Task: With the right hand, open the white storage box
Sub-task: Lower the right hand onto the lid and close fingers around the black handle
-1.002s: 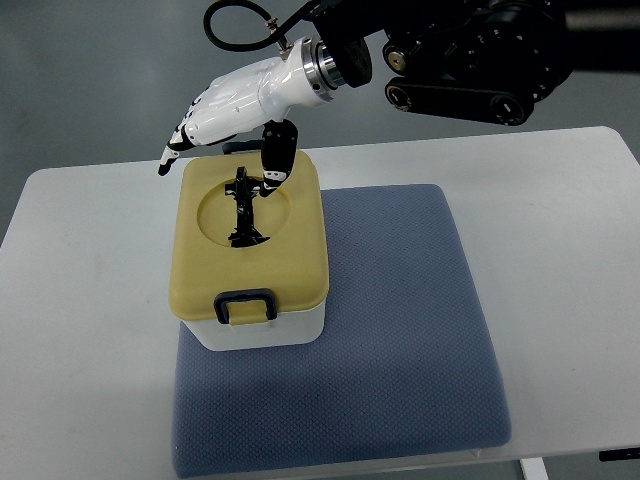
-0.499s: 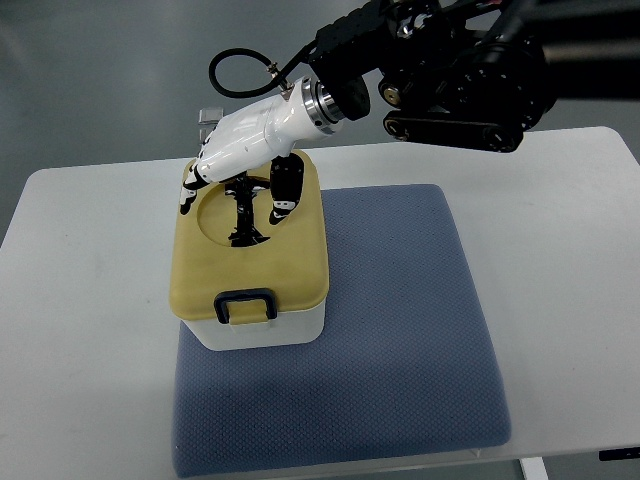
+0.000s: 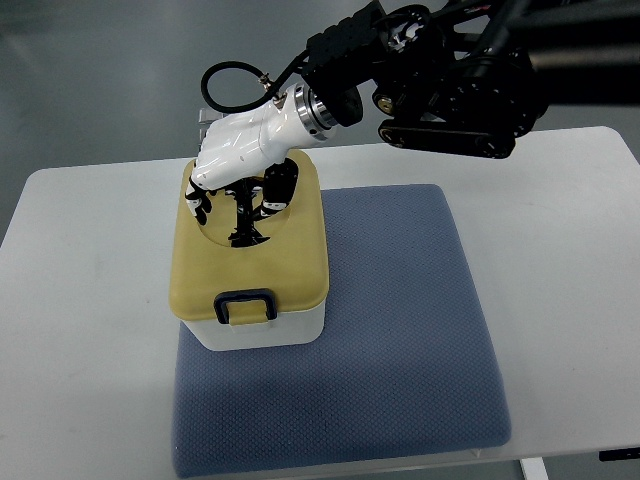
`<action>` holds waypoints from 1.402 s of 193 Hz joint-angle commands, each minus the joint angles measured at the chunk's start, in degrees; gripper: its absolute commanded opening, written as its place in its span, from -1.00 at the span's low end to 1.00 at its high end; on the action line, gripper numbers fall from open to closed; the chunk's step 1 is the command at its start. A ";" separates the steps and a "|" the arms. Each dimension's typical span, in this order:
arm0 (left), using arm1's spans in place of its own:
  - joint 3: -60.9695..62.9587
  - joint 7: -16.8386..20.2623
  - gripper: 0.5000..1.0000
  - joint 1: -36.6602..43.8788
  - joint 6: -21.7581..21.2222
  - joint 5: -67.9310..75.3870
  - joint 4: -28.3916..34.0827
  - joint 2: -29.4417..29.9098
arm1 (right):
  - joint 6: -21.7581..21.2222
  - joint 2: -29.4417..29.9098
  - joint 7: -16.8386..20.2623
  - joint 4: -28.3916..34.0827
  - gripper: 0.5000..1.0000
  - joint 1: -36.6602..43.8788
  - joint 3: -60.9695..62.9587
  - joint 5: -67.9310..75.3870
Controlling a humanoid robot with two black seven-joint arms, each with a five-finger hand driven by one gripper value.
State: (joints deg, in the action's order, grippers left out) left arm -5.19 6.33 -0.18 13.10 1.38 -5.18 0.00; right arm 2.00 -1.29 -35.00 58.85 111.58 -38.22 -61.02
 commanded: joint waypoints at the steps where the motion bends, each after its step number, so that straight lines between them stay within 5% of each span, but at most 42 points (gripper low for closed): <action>1: 0.00 0.00 1.00 0.00 0.00 0.02 0.00 0.00 | 0.20 0.23 0.00 -0.14 -0.12 0.04 -0.10 -0.94; 123: 0.00 0.00 1.00 0.09 0.00 0.02 0.00 0.00 | 1.78 1.20 0.00 -1.19 -0.32 -0.13 -0.71 -5.16; 171: 0.00 0.00 1.00 0.09 0.00 0.02 0.00 0.00 | 1.87 1.20 0.00 -1.46 -0.54 -0.22 -0.80 -6.57; 186: 0.00 0.00 1.00 0.09 0.00 0.02 0.00 0.00 | 1.87 1.20 0.00 -1.46 -0.75 -0.22 -0.80 -6.57; 270: 0.00 0.00 1.00 0.09 0.00 0.02 0.00 0.00 | 1.87 1.20 0.00 -1.46 -1.00 -0.31 -0.71 -6.48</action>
State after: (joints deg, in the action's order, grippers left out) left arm -5.19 6.32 -0.09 13.09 1.40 -5.19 0.00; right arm 3.91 -0.09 -35.00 57.39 111.27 -39.01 -67.51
